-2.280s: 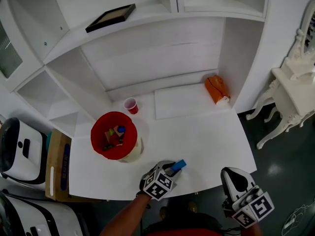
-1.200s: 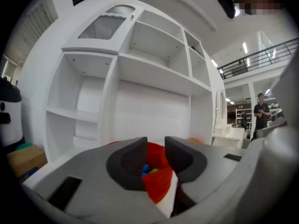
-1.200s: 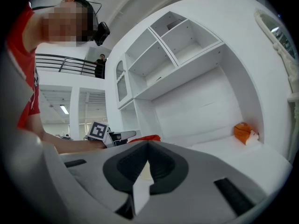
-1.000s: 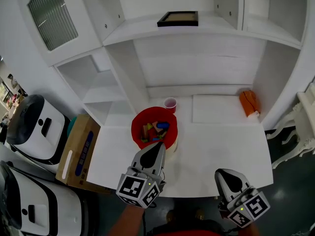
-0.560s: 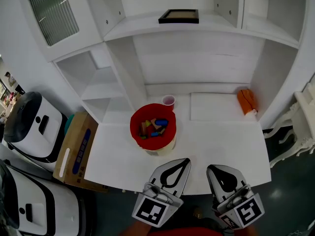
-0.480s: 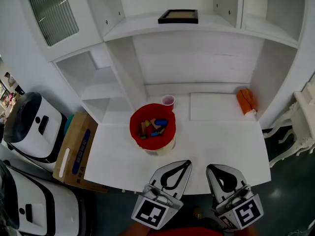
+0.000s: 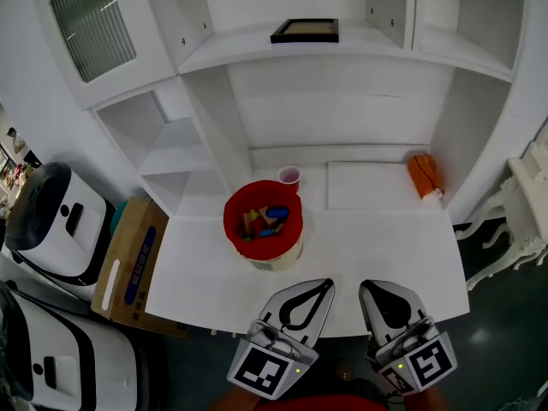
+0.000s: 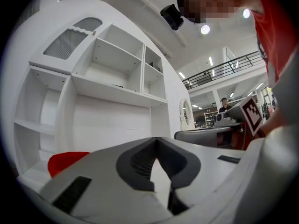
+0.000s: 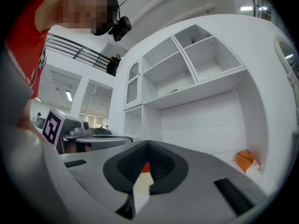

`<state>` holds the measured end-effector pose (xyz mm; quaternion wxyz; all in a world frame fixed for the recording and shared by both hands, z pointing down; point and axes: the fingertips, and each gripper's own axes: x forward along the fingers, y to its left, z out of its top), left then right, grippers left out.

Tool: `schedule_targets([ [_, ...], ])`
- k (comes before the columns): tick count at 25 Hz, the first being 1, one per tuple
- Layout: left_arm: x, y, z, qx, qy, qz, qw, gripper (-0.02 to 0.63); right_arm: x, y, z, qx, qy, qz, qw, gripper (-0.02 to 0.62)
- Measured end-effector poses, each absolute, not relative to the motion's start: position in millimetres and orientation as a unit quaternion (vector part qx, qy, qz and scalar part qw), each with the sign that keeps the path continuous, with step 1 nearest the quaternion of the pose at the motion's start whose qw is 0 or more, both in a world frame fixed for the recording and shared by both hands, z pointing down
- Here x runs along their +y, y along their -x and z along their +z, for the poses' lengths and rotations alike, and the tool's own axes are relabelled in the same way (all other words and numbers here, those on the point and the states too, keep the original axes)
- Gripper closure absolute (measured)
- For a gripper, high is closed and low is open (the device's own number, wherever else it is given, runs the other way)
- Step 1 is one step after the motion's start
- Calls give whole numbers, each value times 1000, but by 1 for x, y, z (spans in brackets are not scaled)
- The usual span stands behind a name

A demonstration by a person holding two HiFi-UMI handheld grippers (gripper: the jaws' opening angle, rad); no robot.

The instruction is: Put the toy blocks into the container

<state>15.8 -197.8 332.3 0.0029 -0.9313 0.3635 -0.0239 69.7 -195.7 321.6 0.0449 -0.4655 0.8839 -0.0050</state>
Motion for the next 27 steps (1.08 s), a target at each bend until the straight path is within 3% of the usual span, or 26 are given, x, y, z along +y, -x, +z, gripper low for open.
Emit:
schedule_targets([
  [27,-198,-22,334,364,931,-25,0,595,-194,-74,326,889,457,-10,32,586],
])
